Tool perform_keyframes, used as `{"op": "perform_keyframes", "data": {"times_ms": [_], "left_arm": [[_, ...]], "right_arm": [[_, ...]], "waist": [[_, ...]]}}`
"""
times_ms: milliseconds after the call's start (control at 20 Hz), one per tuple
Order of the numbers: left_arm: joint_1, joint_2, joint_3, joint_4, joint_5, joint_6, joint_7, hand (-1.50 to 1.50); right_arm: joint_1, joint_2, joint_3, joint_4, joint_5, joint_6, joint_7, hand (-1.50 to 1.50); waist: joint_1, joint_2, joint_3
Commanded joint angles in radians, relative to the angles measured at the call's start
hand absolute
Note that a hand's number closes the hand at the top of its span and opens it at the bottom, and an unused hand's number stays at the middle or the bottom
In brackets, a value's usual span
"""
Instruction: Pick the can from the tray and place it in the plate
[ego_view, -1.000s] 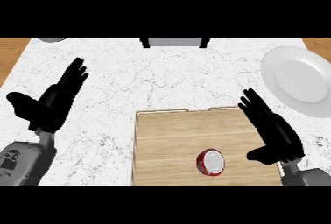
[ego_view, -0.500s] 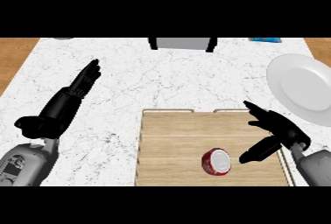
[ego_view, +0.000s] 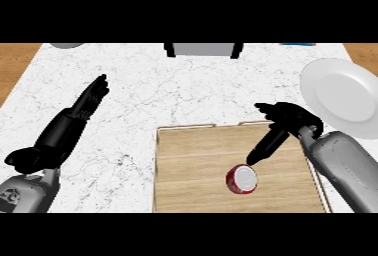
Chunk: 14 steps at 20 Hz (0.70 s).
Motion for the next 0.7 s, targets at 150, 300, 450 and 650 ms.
{"op": "perform_keyframes", "data": {"times_ms": [150, 300, 450, 650], "left_arm": [[0.001, 0.034, 0.052, 0.011, 0.038, -0.058, -0.003, 0.0], [0.017, -0.007, 0.021, 0.02, -0.017, -0.015, -0.025, 0.0], [-0.016, 0.006, 0.045, 0.013, 0.004, -0.03, 0.012, 0.0], [0.004, -0.016, 0.039, 0.025, -0.03, -0.013, -0.022, 0.0]], "right_arm": [[-0.115, 0.02, -0.038, 0.039, -0.255, 0.106, 0.316, -1.5], [-0.14, 0.006, 0.004, 0.053, -0.306, 0.127, 0.349, -1.5], [-0.154, -0.058, 0.032, 0.117, -0.32, 0.157, 0.338, -1.5], [-0.177, -0.104, 0.04, 0.191, -0.372, 0.198, 0.311, -1.5]], "waist": [[-0.011, 0.001, 0.0], [-0.014, 0.001, 0.0], [-0.014, 0.003, 0.001], [-0.014, 0.005, 0.001]]}}
